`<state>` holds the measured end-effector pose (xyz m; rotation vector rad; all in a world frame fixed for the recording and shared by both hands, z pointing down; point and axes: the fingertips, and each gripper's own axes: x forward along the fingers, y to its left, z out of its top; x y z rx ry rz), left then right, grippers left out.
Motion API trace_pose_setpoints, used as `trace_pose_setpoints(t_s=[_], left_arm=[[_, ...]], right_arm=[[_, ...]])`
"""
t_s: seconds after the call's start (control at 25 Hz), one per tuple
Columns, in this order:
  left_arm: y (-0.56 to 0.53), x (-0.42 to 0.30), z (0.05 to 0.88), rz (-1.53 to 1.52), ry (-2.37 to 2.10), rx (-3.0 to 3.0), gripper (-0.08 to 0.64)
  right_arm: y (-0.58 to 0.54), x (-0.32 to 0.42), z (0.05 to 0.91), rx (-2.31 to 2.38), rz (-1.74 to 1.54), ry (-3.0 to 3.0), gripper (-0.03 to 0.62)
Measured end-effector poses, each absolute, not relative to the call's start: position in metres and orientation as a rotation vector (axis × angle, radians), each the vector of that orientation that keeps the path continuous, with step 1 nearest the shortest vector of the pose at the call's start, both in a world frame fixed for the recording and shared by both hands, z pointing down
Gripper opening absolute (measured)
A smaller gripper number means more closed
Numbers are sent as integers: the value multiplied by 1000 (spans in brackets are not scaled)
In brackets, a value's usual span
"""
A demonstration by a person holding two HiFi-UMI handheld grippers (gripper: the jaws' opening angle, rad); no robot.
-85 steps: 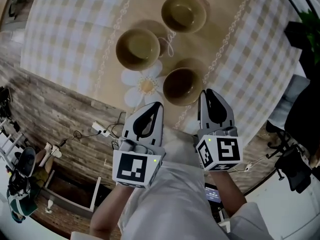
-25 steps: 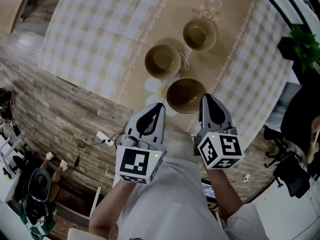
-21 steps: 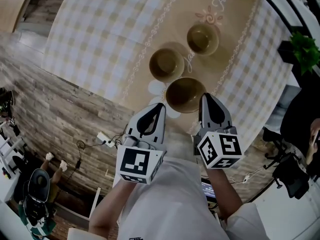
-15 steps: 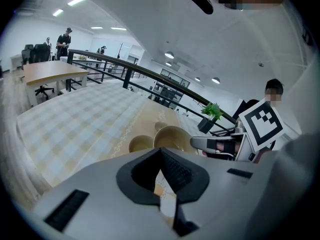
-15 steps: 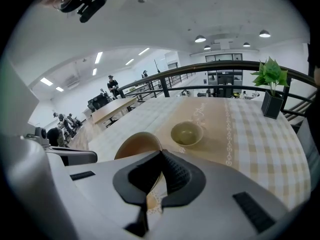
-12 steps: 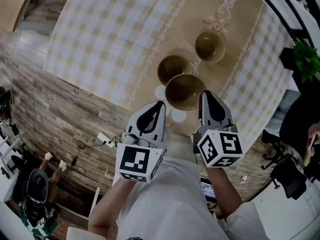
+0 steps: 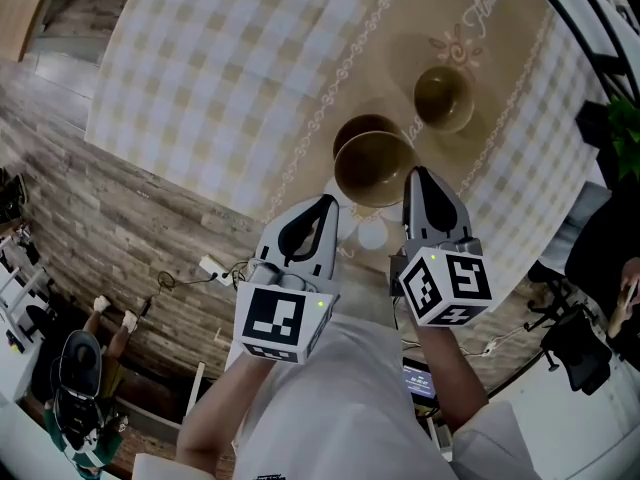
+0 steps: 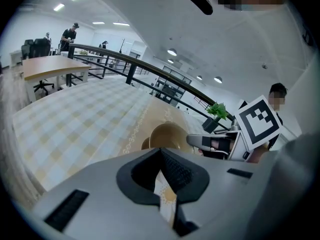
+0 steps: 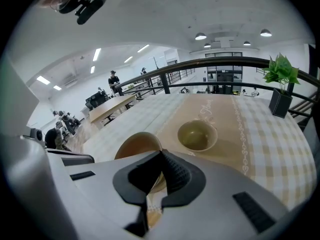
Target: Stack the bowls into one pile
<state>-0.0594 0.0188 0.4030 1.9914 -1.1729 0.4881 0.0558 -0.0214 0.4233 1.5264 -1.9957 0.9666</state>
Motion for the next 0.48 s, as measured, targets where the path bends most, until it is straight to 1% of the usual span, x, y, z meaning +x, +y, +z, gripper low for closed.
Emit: trace_pose_setpoints(t_s=[0.48], left_arm=[[3,-57,433,508,-1140,1983,20]], right_arm=[[-31,58,459,1541,1019,-1944,37]])
